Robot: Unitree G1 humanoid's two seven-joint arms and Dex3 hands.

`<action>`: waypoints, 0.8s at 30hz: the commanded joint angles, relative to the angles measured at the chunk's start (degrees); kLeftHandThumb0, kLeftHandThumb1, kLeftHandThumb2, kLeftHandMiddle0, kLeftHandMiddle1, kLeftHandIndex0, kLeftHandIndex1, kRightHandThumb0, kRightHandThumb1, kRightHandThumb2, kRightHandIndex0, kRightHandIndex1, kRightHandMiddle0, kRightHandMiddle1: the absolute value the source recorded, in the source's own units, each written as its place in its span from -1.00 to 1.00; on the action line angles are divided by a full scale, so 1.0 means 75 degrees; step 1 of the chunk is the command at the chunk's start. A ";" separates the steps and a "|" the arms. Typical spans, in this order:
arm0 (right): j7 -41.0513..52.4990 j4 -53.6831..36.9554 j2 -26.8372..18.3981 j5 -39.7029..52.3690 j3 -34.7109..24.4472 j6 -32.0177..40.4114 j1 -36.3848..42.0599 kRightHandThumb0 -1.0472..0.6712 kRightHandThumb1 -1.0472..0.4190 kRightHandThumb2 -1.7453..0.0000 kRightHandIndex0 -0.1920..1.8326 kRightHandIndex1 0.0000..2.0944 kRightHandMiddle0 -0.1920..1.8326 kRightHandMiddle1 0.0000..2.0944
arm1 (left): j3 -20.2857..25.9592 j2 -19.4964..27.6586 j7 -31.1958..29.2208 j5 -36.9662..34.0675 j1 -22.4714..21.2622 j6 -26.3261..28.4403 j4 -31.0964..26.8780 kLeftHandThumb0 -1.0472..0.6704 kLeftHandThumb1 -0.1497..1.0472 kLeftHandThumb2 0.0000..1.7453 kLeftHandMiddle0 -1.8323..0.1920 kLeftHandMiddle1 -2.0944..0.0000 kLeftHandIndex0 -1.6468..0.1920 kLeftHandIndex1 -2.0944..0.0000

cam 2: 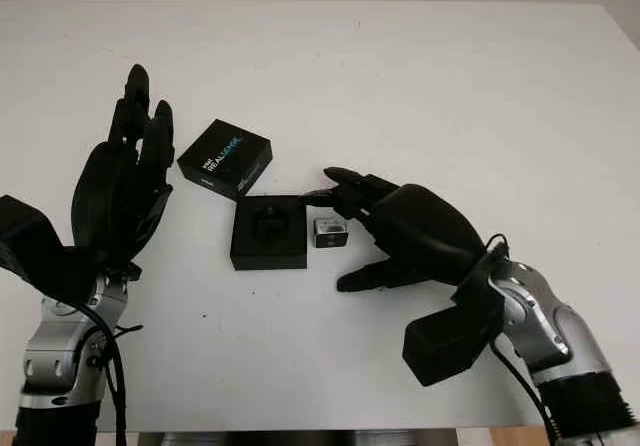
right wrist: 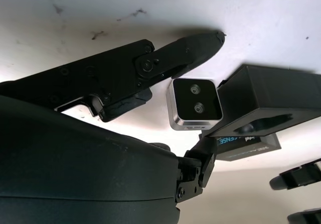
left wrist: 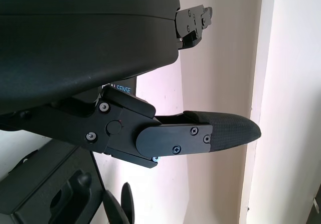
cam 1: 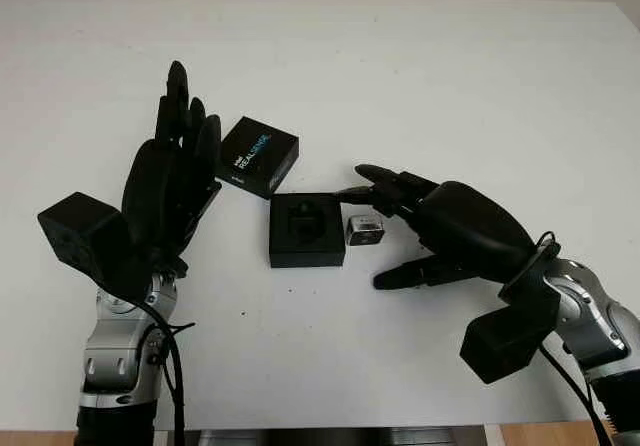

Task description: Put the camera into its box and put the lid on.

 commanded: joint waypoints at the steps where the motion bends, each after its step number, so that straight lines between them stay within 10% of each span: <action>1: -0.0272 0.0202 0.0016 -0.0178 0.0067 -0.0020 -0.0070 -0.55 -0.88 0.93 -0.52 -0.90 -0.68 -0.38 | 0.0054 0.0052 -0.0035 -0.0039 0.0136 -0.0013 -0.0127 -0.70 1.00 -0.49 1.00 1.00 1.00 1.00; 13: -0.0589 0.0755 0.0222 0.0256 0.0064 0.0297 -0.0493 -0.45 -1.00 0.89 -0.31 -0.72 -0.65 0.11 | 0.0077 0.0118 -0.0056 -0.0032 0.0123 0.0033 -0.0113 -0.71 1.00 -0.50 1.00 1.00 1.00 1.00; 17: -0.0439 0.0760 0.0294 0.0641 0.0027 0.0466 -0.0577 -0.41 -0.99 0.93 -0.53 -0.11 -0.58 0.28 | 0.0080 0.0148 -0.0046 -0.0032 0.0075 0.0089 -0.0103 -0.71 1.00 -0.49 1.00 1.00 1.00 1.00; 24: 0.0034 0.0605 0.0357 0.1157 0.0011 0.0763 -0.0581 -0.33 -0.99 0.94 -0.64 0.05 -0.41 0.66 | 0.0063 0.0205 -0.0134 0.0058 -0.0011 -0.0099 0.0015 -0.70 1.00 -0.50 1.00 1.00 1.00 1.00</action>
